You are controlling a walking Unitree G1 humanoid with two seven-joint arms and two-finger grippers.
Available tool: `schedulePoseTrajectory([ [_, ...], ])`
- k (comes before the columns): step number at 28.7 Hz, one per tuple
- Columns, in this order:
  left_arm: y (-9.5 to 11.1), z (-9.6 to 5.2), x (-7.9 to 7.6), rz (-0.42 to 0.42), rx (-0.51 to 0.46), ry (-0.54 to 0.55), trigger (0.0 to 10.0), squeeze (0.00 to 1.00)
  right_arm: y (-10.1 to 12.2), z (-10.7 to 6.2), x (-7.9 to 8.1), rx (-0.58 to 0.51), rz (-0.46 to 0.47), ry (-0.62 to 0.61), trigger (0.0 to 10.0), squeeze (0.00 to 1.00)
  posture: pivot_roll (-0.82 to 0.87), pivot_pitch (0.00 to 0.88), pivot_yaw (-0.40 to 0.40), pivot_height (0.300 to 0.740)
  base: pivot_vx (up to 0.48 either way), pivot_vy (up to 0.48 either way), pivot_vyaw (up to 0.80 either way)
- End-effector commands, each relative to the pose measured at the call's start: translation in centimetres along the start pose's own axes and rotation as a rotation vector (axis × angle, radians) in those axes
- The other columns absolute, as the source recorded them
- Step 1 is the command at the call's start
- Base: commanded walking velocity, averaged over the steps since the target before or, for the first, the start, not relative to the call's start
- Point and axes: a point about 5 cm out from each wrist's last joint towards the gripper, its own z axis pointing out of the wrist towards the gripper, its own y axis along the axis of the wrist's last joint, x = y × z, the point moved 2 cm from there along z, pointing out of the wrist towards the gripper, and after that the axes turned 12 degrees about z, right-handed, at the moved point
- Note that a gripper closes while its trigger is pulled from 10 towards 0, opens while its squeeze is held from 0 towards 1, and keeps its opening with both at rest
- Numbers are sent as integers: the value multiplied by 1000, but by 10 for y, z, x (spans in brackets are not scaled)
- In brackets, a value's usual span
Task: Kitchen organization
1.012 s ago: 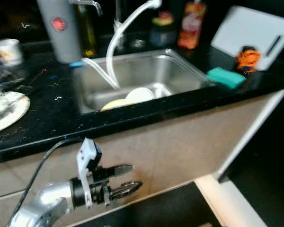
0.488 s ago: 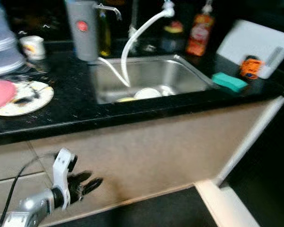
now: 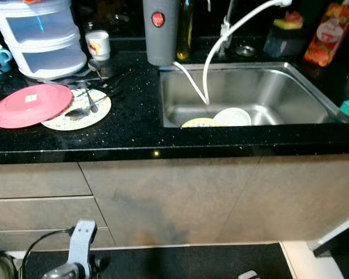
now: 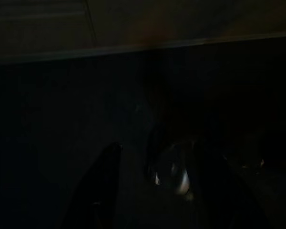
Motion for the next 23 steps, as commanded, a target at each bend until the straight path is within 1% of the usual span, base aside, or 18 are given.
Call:
schedulePoseTrajectory([
  [1,-10,2,-5,28,44,14,10000,0,-2,0,2,12,2,7,10000,0,28,0,-16,740,0,0,725],
  [3,-9,4,-11,37,54,4,10000,0,-1,0,2,11,-2,11,10000,0,24,0,-13,740,0,0,722],
  [6,-4,7,-17,-6,35,-3,10000,0,-1,0,2,11,-4,14,10000,0,20,0,-14,740,0,0,719],
  [7,-5,9,-20,-33,36,6,10000,0,0,0,1,12,-4,13,10000,0,20,0,-15,740,0,0,725],
  [9,-6,9,-20,-43,41,11,10000,0,0,0,1,12,-6,13,10000,0,20,0,-15,740,0,0,725],
  [12,-11,9,-22,-38,59,26,10000,0,1,0,0,10,-9,7,10000,0,4,0,-14,740,0,0,723],
  [16,-11,10,-24,-54,55,27,10000,0,2,0,-4,8,-33,-16,10000,0,-2,0,-18,740,0,0,745],
  [19,-12,11,-27,-40,69,22,10000,0,2,-1,-4,16,-34,-8,10000,0,-12,0,-17,740,0,0,721],
  [23,-12,11,-28,-42,68,17,10000,0,2,-1,-4,23,-46,-5,10000,0,-15,0,-17,740,0,0,714],
])
